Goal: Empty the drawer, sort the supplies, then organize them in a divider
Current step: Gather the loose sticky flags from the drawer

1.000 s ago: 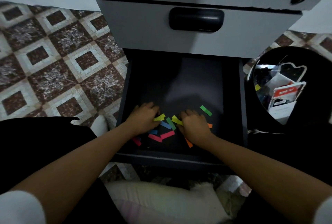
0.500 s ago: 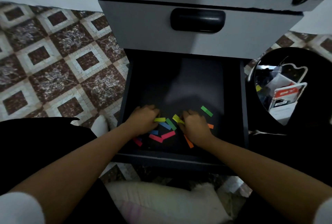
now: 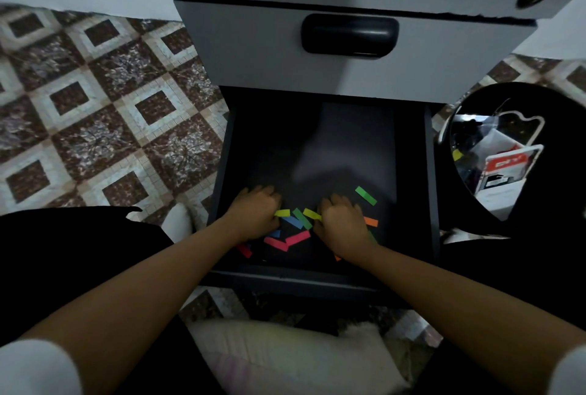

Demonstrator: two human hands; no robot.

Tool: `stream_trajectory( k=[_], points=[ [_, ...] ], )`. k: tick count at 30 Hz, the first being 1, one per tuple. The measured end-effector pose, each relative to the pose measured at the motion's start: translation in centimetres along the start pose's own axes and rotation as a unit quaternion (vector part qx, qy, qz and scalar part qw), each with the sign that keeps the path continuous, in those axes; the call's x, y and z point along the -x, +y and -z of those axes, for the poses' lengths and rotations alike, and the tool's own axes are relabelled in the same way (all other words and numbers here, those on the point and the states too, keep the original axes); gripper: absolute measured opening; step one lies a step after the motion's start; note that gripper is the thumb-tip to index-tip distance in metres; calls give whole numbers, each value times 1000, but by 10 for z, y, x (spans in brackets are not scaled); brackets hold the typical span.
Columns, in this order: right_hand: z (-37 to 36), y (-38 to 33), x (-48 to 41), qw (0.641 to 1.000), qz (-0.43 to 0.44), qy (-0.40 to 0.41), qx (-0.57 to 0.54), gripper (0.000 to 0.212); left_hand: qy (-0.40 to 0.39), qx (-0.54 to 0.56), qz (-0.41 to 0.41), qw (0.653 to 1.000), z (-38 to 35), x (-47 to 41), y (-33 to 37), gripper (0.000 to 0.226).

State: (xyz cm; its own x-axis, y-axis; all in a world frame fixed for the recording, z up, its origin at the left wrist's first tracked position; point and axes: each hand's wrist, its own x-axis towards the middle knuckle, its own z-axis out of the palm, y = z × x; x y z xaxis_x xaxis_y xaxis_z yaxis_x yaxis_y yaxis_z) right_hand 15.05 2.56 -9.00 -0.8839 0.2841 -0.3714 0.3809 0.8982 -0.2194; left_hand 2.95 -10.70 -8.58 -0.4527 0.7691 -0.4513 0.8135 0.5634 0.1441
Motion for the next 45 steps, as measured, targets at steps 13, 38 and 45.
stream_trajectory(
  k=[13,38,45],
  points=[
    [-1,5,0,999,30,11,11,28,6,37,9,999,1,-3,-3,29],
    [129,-13,21,945,85,286,-136,22,253,124,-46,958,117,34,8,24],
    [199,-29,27,921,131,332,-155,17,295,100,-57,949,184,60,-4,28]
  ],
)
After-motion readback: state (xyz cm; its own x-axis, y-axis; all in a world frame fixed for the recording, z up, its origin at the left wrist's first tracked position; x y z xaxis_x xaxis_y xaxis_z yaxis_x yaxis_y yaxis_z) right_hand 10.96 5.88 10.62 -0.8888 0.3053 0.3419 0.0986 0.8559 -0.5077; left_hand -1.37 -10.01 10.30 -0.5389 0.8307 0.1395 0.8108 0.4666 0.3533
